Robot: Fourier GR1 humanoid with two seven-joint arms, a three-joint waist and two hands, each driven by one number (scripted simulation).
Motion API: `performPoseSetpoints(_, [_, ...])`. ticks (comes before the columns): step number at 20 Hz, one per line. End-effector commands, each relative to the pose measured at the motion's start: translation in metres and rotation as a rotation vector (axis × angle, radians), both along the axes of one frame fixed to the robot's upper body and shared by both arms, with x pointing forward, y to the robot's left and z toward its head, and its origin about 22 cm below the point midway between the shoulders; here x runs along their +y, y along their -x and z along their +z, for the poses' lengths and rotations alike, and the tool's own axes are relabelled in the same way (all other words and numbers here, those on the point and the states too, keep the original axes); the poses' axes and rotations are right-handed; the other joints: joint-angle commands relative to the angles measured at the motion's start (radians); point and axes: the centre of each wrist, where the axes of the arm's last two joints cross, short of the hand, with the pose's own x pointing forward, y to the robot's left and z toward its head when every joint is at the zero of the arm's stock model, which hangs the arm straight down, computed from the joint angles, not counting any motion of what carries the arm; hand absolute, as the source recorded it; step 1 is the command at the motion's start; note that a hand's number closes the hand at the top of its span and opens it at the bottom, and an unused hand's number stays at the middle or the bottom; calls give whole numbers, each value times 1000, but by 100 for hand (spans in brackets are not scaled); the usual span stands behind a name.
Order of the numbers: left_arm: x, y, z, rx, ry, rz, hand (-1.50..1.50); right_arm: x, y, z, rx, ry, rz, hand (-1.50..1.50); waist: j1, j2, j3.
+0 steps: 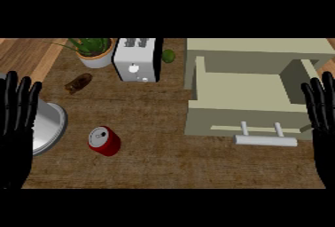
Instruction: Pick up the can, place it into the drawer and close the drawer
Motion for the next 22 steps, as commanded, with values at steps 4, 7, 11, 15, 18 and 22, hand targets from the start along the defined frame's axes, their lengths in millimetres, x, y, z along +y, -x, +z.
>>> performPoseSetpoints(4, [-13, 29, 4, -18, 40, 403, -150, 3, -1, 6, -20, -40, 26, -150, -25, 42, -1])
performPoseSetpoints(7, [16, 44, -32, 264, 200, 680, -150, -13, 5, -26, 194, -117, -142, -150, 7, 56, -5])
performPoseSetpoints(11, [-8, 54, -35, 354, 297, 785, -150, -11, 4, -21, 241, -130, -149, -150, -26, 45, -1])
performPoseSetpoints(15, [-42, 66, -22, 335, 337, 841, -150, -13, 6, -21, 278, -129, -126, -150, -41, 45, 0])
performPoseSetpoints(18, [-64, 70, -15, 314, 330, 844, -150, -22, 7, -23, 266, -126, -126, -150, -42, 45, -1])
performPoseSetpoints(22, [-70, 68, -5, 322, 301, 830, -150, -39, 19, -43, 268, -108, -133, -150, -43, 45, -1])
